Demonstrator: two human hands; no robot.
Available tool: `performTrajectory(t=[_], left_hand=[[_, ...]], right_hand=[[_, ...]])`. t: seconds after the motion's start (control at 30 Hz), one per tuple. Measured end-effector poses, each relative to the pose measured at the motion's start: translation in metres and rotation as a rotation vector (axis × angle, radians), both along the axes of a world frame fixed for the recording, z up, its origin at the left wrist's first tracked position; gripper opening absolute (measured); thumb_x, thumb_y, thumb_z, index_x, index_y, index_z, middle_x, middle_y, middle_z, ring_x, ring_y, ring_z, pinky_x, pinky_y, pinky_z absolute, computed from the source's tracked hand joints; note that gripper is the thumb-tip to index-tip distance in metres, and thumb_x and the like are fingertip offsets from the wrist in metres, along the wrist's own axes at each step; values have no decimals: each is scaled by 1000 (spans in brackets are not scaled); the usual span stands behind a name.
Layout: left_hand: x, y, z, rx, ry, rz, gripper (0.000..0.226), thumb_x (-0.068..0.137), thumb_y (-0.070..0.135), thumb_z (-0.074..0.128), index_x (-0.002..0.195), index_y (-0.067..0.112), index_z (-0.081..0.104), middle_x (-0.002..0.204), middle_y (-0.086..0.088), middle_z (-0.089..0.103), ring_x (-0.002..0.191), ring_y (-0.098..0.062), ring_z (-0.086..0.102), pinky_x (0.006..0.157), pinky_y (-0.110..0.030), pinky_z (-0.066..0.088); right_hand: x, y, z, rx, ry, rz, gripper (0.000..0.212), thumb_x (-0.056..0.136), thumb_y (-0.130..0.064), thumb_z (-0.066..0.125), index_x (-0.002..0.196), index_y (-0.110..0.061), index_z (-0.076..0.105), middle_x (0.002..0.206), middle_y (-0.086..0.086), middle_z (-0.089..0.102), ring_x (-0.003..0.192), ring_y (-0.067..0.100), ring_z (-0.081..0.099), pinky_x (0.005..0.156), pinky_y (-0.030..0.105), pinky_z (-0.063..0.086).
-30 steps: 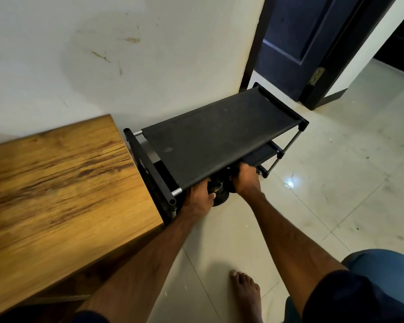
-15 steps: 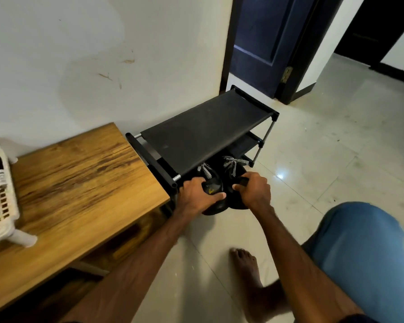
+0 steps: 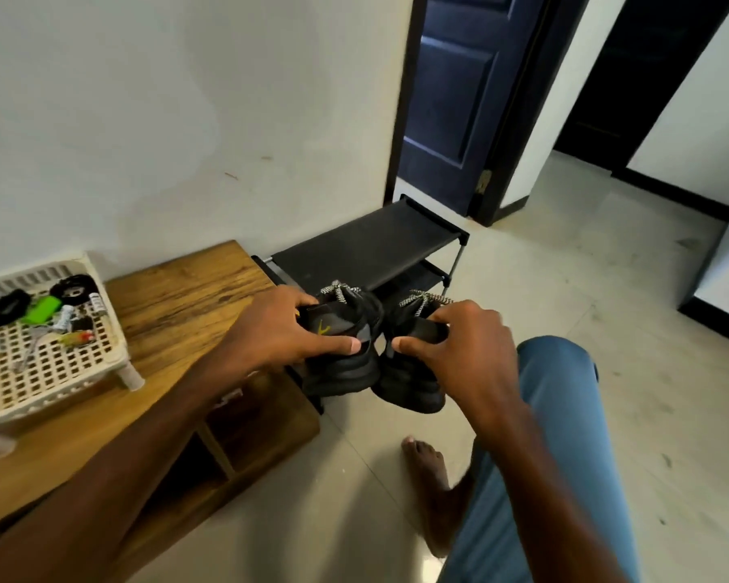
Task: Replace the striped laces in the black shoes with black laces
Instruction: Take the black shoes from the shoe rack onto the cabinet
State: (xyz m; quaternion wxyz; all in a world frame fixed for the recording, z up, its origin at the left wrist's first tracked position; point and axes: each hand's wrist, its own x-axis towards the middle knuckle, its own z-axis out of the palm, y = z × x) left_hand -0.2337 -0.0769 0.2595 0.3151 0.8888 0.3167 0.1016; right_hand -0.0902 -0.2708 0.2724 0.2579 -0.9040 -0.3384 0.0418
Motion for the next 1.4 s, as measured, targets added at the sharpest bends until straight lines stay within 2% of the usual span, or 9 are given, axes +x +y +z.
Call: performTrajectory(t=[0.2, 0.33, 0.5, 0.67, 0.8, 0.9, 1.0, 1.23, 1.4], left_hand=[[-64, -3, 66, 106, -180, 82, 78, 37, 96, 65, 87, 36, 75, 82, 17, 73, 80, -2, 66, 73, -33, 59], [-94, 9, 70, 249, -239, 206, 69, 46, 89, 74, 91, 36, 73, 82, 17, 71, 79, -2, 65, 64, -21, 49], [-119, 47, 29, 352, -237, 374, 62, 57, 83, 71, 92, 31, 75, 82, 15, 72, 73, -3, 64, 64, -26, 51], [-121, 70, -44, 258, -155, 534, 73, 56, 83, 69, 98, 24, 75, 88, 7, 75, 74, -8, 66, 66, -29, 57], [-110, 79, -78, 249, -51, 534, 71, 61, 83, 69, 104, 27, 73, 92, 10, 76, 78, -7, 69, 67, -30, 59], [-104, 91, -85, 241, -55, 534, 72, 63, 88, 64, 105, 31, 71, 92, 13, 74, 80, -6, 69, 68, -32, 59], [-104, 107, -85, 196, -86, 497, 75, 60, 99, 53, 100, 37, 66, 92, 19, 68, 80, 0, 64, 68, -27, 56], [-88, 140, -88, 95, -5, 346, 78, 67, 100, 40, 103, 36, 64, 151, -4, 46, 135, -17, 49, 103, -36, 48], [-97, 131, -95, 99, 17, 375, 77, 69, 102, 33, 105, 40, 61, 168, 4, 17, 141, -16, 44, 104, -38, 50]], right_hand=[[-44, 7, 66, 148, -101, 107, 32, 74, -58, 83, 89, -33, 71, 73, -15, 62, 67, 2, 58, 57, 20, 47], [-62, 48, 64, 205, -36, 247, 32, 80, -50, 82, 102, -29, 73, 85, -15, 68, 73, -2, 63, 61, 15, 51], [-63, 121, 23, 247, 72, 401, 29, 83, -40, 84, 106, -26, 75, 93, -10, 73, 83, 2, 68, 74, 26, 61], [-52, 182, -32, 92, 146, 546, 28, 83, -38, 84, 106, -27, 75, 95, -12, 73, 82, -2, 66, 73, 13, 56], [-42, 206, -59, -56, 159, 600, 30, 84, -37, 83, 109, -25, 74, 102, -6, 73, 94, 7, 69, 85, 34, 62], [-29, 218, -65, -68, 105, 632, 29, 82, -47, 82, 104, -31, 73, 100, -10, 73, 88, 1, 66, 74, 24, 58], [-20, 235, -63, -117, 66, 670, 39, 78, -71, 73, 82, -32, 70, 74, -13, 67, 63, -2, 62, 50, 10, 39], [4, 296, -52, -185, 326, 758, 75, 83, -75, 58, 82, -1, 71, 72, 14, 67, 62, 20, 64, 57, 29, 50], [-3, 299, -75, -184, 156, 731, 52, 88, -66, 64, 60, -22, 66, 53, -7, 60, 51, 4, 59, 46, 11, 40]])
